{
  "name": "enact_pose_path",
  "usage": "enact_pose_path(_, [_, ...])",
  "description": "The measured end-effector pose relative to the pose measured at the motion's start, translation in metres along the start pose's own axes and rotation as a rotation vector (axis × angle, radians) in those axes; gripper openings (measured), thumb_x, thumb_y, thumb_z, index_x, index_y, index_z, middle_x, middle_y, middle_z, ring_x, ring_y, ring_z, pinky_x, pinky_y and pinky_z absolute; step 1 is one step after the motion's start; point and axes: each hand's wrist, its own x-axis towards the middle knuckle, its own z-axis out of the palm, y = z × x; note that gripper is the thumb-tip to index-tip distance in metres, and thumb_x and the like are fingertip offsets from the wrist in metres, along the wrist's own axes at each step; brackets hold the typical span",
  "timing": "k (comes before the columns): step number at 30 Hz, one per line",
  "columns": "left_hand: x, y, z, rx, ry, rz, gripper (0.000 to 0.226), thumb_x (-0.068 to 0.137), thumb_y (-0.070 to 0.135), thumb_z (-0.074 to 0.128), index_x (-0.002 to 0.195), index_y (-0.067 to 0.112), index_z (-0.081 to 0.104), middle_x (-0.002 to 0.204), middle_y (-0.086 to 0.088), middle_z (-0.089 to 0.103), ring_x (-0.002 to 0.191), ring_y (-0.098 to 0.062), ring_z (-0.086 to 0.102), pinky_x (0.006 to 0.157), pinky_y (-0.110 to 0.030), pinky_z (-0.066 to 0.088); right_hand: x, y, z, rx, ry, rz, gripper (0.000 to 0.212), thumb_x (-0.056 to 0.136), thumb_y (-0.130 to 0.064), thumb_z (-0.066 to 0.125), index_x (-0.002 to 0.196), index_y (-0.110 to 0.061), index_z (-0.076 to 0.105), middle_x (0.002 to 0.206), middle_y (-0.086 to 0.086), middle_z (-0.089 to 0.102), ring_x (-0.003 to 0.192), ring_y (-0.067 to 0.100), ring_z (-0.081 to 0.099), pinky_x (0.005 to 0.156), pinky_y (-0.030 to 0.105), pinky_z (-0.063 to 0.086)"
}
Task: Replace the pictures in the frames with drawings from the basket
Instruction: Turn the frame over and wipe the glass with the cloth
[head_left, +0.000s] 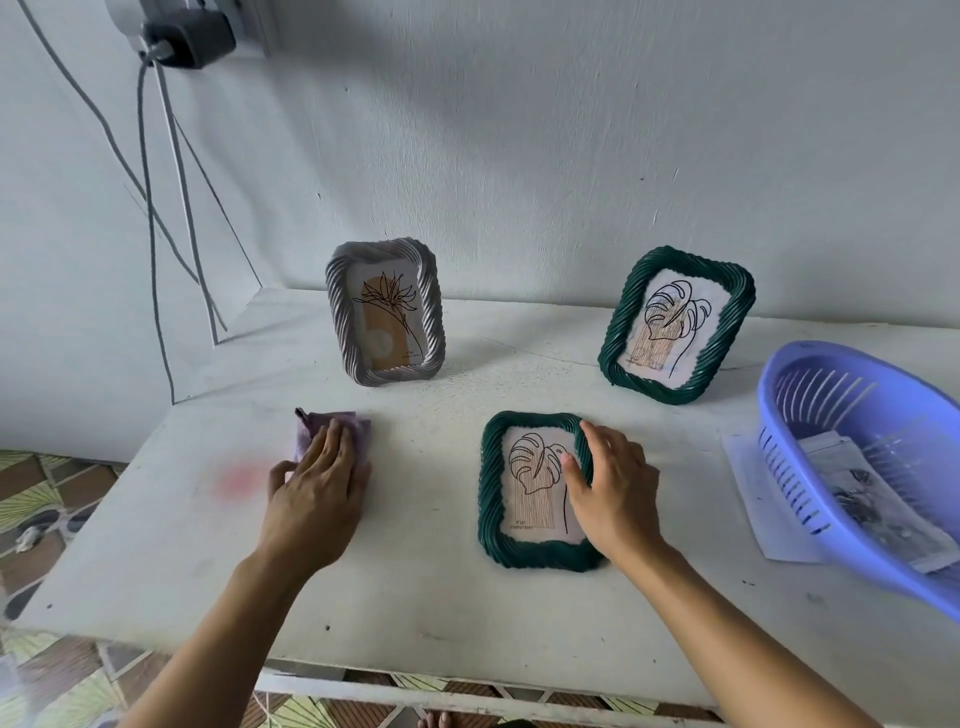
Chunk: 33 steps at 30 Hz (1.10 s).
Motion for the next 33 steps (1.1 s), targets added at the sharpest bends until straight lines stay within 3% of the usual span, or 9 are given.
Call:
enact_pose_path(5, [-0.007,0.033,-0.017,-0.055,0.097,0.088,0.061,0.091,0.050,0.034,0.139,0.019,0.056,0.153,-0.006,0.048,0.146,-0.026,0.038,0.105,-0.047,0.027,0.003,0.003,-0.014,0.014,-0.063,0.052,0.052,0.099,-0.042,0.051,0.145,-0.017,0.044,0.132,0.008,0.052,0.124,0.029,0.047,0.100,0.043,0.041])
enact_pose_path(8, [-0.007,0.069,-0.023,-0.191,0.021,0.029,0.073,0.085,0.064,0.027,0.135,0.022,0.061,0.135,-0.001,0.064,0.131,-0.029,0.053,0.102,-0.047,0.034,0.005,0.007,-0.021,-0.067,-0.126,0.109,0.051,0.099,-0.049,0.047,0.135,-0.014,0.050,0.122,0.007,0.054,0.116,0.028,0.051,0.095,0.041,0.045])
enact_pose_path(10, [-0.005,0.090,-0.020,-0.166,-0.163,-0.016,0.083,0.082,0.074,0.018,0.142,0.027,0.052,0.136,0.000,0.055,0.129,-0.026,0.048,0.103,-0.045,0.036,0.005,0.007,-0.023,-0.096,-0.174,0.143,0.048,0.099,-0.052,0.044,0.123,-0.013,0.057,0.118,0.007,0.054,0.113,0.029,0.053,0.092,0.040,0.046])
enact_pose_path(12, [-0.003,0.106,-0.012,-0.134,-0.247,-0.023,0.069,0.091,0.073,0.027,0.141,0.030,0.048,0.137,-0.001,0.043,0.130,-0.024,0.040,0.104,-0.043,0.034,0.003,0.005,-0.024,-0.077,-0.204,0.165,0.045,0.099,-0.052,0.044,0.118,-0.014,0.060,0.117,0.007,0.053,0.114,0.029,0.053,0.092,0.040,0.046])
enact_pose_path(21, [-0.006,0.140,-0.002,-0.358,-0.282,-0.039,0.040,0.101,0.048,0.042,0.133,0.026,0.049,0.141,0.000,0.031,0.133,-0.023,0.028,0.107,-0.045,0.031,-0.002,-0.003,-0.024,-0.018,-0.190,0.175,0.035,0.101,-0.043,0.047,0.123,-0.019,0.059,0.114,0.007,0.053,0.112,0.029,0.053,0.090,0.039,0.045])
enact_pose_path(25, [-0.003,0.140,-0.006,-0.637,-0.280,-0.116,0.036,0.101,0.036,0.051,0.130,0.015,0.056,0.124,-0.001,0.048,0.123,-0.024,0.048,0.098,-0.035,0.048,-0.004,-0.002,-0.026,0.282,-0.145,0.190,0.015,0.100,-0.030,0.054,0.105,-0.018,0.063,0.101,0.010,0.054,0.083,0.015,0.054,0.065,0.011,0.039])
enact_pose_path(27, [-0.003,0.141,-0.010,-0.817,-0.301,-0.163,0.043,0.099,0.037,0.054,0.137,0.018,0.051,0.120,-0.001,0.057,0.111,-0.023,0.061,0.085,-0.037,0.059,-0.004,-0.002,-0.029,0.401,-0.125,0.207,0.016,0.100,-0.027,0.055,0.113,-0.021,0.063,0.107,0.011,0.058,0.084,0.012,0.057,0.062,0.007,0.037])
enact_pose_path(30, [0.001,0.141,-0.022,-0.993,-0.250,-0.220,0.030,0.100,0.028,0.057,0.129,0.027,0.052,0.113,0.004,0.064,0.095,-0.020,0.070,0.076,-0.044,0.063,-0.002,-0.005,-0.039,0.499,-0.121,0.234,0.034,0.100,-0.026,0.056,0.134,-0.020,0.056,0.115,0.006,0.061,0.092,0.012,0.060,0.069,0.013,0.040])
enact_pose_path(33, [0.013,0.136,-0.036,-1.079,-0.189,-0.227,0.041,0.094,0.022,0.066,0.133,0.024,0.055,0.115,-0.003,0.067,0.088,-0.019,0.073,0.073,-0.044,0.063,0.007,-0.013,-0.053,0.652,-0.133,0.268,0.030,0.098,-0.022,0.060,0.128,-0.021,0.056,0.103,0.003,0.067,0.089,0.018,0.066,0.077,0.029,0.055])
